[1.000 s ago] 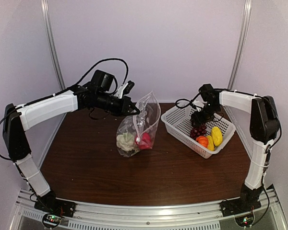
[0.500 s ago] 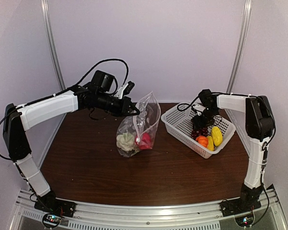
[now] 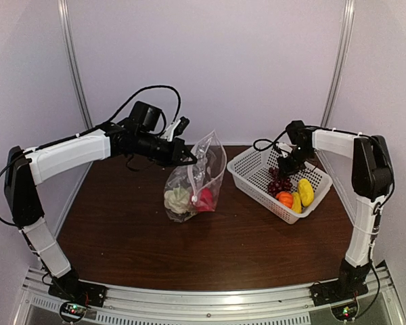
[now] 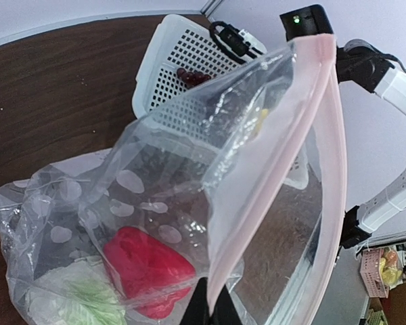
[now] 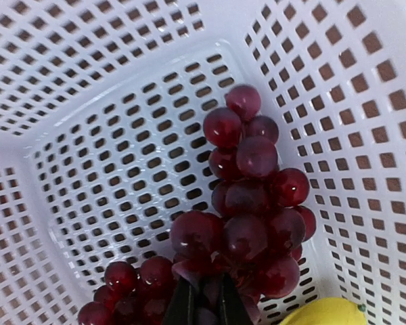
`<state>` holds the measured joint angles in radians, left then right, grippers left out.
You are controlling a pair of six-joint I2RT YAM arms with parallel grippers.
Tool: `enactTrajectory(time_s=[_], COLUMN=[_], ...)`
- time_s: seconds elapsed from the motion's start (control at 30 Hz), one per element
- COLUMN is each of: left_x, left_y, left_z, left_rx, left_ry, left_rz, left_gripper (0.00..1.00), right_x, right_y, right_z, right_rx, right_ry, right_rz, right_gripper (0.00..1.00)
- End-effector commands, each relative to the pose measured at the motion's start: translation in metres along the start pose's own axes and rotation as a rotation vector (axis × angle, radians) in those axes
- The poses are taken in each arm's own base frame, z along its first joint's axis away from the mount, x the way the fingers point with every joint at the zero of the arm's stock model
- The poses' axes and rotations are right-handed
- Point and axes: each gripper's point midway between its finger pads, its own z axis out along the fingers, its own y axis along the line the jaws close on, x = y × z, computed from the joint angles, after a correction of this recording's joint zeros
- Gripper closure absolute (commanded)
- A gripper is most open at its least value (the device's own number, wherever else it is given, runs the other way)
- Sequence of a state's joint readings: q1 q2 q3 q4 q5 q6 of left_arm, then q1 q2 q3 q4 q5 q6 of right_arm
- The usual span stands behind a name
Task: Place the food in the zip-top bag and seal the zipper
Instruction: Pick up the fake fruit from the bin, then place the fake fruit in the zipper food storage bag.
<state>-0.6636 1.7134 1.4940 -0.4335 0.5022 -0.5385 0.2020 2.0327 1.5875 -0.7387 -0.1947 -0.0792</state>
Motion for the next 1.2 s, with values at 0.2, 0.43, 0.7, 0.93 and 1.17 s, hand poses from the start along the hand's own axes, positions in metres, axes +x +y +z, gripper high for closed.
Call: enactTrajectory(time_s=[0.2, 0.43, 0.7, 0.93, 1.17], left_x=[-0.010, -0.013, -0.014, -0.016, -0.023], left_y=[0.002, 0.004, 0.008, 0.007, 0.001], left_z=[0.011, 0.013, 0.013, 0.012, 0.007], left_rx=[0.028, 0.017, 0.000, 0.000, 0.007], left_ry=[-0.049, -0.061, -0.068, -0.078, -0.091], left_rz=[-0.006, -0.016, -0.031, -0.035, -0.027], left_gripper=[1.00, 1.00, 1.00, 1.00, 1.00], right_x=[-0.049, -0.064, -0.058, -0.041, -0.033], right_y=[0.060, 0.102, 0.182, 0.238, 0.261], right_z=[-0.146, -0.232, -0.328, -0.376, -0.355], right_rx=[-0.288, -0.466, -0.800, -0.985, -0.995], right_ry=[-0.328, -0.522, -0.667, -0.702, -0.639], right_rz=[-0.093, -0.199, -0.389, -0.481, -0.502], right_gripper=[1.00, 1.00, 1.00, 1.00, 1.00])
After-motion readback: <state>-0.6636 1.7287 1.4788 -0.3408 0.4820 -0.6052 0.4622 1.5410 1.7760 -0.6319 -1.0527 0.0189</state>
